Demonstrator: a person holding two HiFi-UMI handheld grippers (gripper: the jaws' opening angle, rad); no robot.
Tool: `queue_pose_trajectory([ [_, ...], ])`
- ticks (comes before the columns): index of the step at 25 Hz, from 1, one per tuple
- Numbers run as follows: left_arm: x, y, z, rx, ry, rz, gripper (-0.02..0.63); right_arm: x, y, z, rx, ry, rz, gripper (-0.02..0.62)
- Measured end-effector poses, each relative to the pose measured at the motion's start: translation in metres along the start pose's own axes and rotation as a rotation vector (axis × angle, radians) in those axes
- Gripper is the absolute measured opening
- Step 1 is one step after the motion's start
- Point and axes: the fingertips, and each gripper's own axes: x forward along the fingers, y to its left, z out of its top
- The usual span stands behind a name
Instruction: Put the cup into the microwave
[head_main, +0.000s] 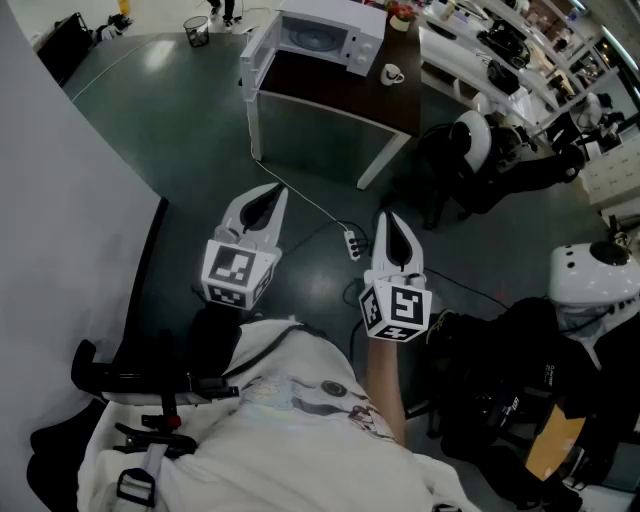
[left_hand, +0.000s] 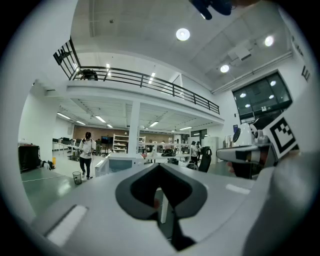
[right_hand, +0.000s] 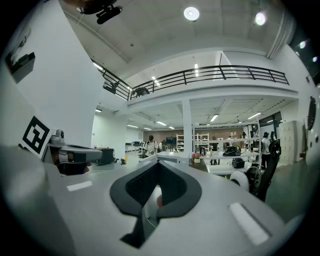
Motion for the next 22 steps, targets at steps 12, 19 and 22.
queue_pose_trajectory([
  [12, -0.012, 0.025, -0.018, -0.026, 0.052, -0.009, -0.002, 0.015, 0.026, -0.020, 0.013, 0.041, 0.012, 0.001],
  [19, -0.023, 0.040, -0.037, -0.037, 0.113, -0.038, -0.002, 0.021, 0.043, -0.037, 0.038, 0.097, -0.012, 0.002],
  [22, -0.024, 0.043, -0.046, -0.055, 0.133, -0.056, -0.002, 0.023, 0.049, -0.044, 0.042, 0.124, -0.022, 0.002],
])
